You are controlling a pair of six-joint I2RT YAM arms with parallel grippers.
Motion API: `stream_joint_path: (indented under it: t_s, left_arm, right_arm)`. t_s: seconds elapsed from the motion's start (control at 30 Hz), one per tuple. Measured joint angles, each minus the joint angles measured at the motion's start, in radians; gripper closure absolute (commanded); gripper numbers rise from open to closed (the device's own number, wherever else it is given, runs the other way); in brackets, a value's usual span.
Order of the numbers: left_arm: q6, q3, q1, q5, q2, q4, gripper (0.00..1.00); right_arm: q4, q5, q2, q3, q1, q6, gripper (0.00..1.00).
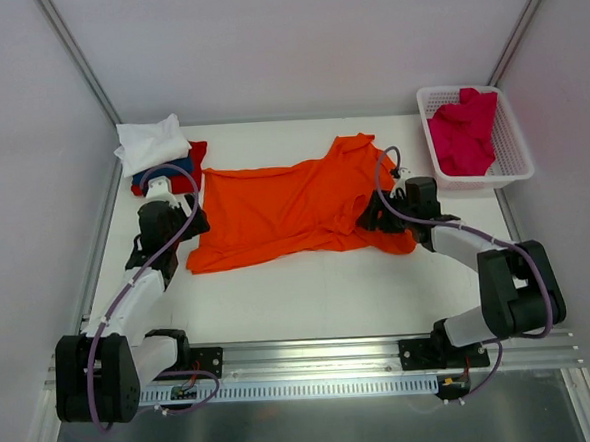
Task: Fold and stack the t-shirts
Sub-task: Flatten out the tshirt, then grap the side of the flattened tshirt closest away from the robot with both arms
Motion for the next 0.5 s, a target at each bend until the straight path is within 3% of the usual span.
stream_joint_path:
  t_s: [0.5]
  left_arm:
    - [-0.009,0.000,0.006,-0.010,-0.007,-0.036,0.12]
  right_arm:
    - [-0.034,0.051,0.086,0.103,0.108,-0.034,0.34]
